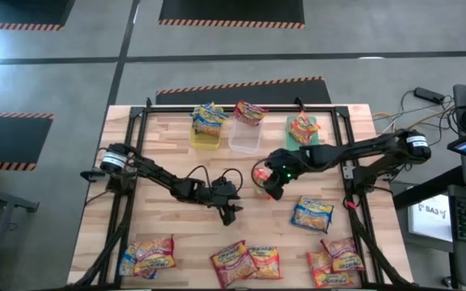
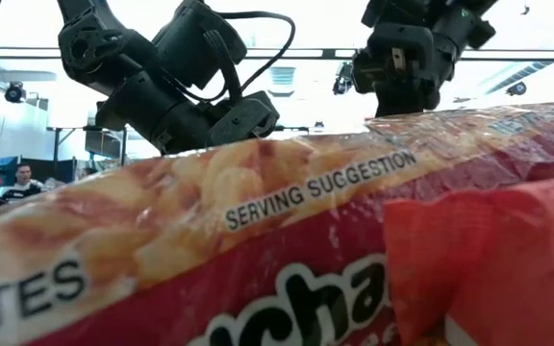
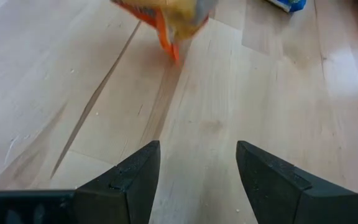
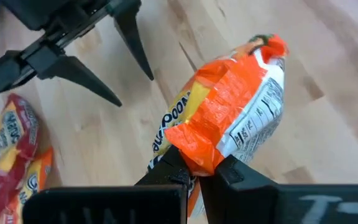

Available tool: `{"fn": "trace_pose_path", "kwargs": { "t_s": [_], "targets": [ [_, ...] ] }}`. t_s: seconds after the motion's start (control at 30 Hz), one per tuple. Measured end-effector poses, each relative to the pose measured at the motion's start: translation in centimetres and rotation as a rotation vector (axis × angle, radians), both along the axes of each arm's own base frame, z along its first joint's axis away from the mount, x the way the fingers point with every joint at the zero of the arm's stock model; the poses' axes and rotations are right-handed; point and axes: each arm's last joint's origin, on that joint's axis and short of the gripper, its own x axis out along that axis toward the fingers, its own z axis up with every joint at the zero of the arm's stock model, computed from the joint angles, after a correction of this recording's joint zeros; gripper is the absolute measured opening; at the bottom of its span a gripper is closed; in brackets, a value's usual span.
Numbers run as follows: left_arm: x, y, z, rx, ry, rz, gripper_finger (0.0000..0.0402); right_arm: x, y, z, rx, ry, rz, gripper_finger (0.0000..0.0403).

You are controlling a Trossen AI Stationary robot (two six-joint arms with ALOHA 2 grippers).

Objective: Sort Maruchan noodles
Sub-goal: Put the top orange noodle pack into the green bin

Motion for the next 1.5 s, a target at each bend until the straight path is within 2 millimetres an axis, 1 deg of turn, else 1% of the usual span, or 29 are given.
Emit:
{"fn": "trace_pose_path", "kwargs": {
  "t_s": [0.1, 0.27, 0.43, 0.57, 0.83, 0.97, 1.1, 1.2, 1.37, 1.5],
  "targets": [
    [0.0, 0.0, 0.0, 0.004, 0.000, -0.003, 0.0196, 0.2, -0.1, 1.3, -0.047, 0.026, 0.047, 0.0009],
    [0.0, 0.0, 0.0, 0.007, 0.001, -0.004, 0.0196, 0.1, -0.6, 3.9, -0.151, 0.087, 0.063, 0.0009],
    [0.0, 0.0, 0.0, 0.010, 0.002, -0.005, 0.0196, -0.6, -1.7, 6.5, -0.304, 0.222, 0.025, 0.0009],
    [0.0, 0.0, 0.0, 0.024, 0.000, 0.004, 0.0196, -1.2, -2.7, 7.7, -0.360, 0.286, -0.008, 0.0009],
    [-0.1, 0.1, -0.1, 0.030, 0.003, 0.009, 0.0196, -2.8, -5.0, 8.8, -0.428, 0.435, -0.040, 0.0009],
    [-0.1, 0.1, -0.1, 0.037, 0.003, 0.004, 0.0196, -3.5, -6.3, 9.0, -0.445, 0.486, -0.021, 0.0008],
    [-0.1, 0.1, -0.1, 0.038, 0.003, 0.004, 0.0196, -4.3, -7.6, 9.0, -0.486, 0.560, -0.054, 0.0008],
    [-0.1, 0.1, -0.1, 0.038, 0.003, 0.004, 0.0196, -4.9, -8.5, 9.0, -0.506, 0.607, -0.031, 0.0008],
    [-0.1, 0.1, -0.1, 0.038, 0.003, 0.004, 0.0196, -5.5, -10.1, 9.0, -0.515, 0.628, -0.020, 0.0008],
    [-0.1, 0.1, -0.1, 0.039, 0.003, 0.005, 0.0196, -6.0, -11.1, 9.0, -0.534, 0.654, 0.042, 0.0008]
  ]
}}
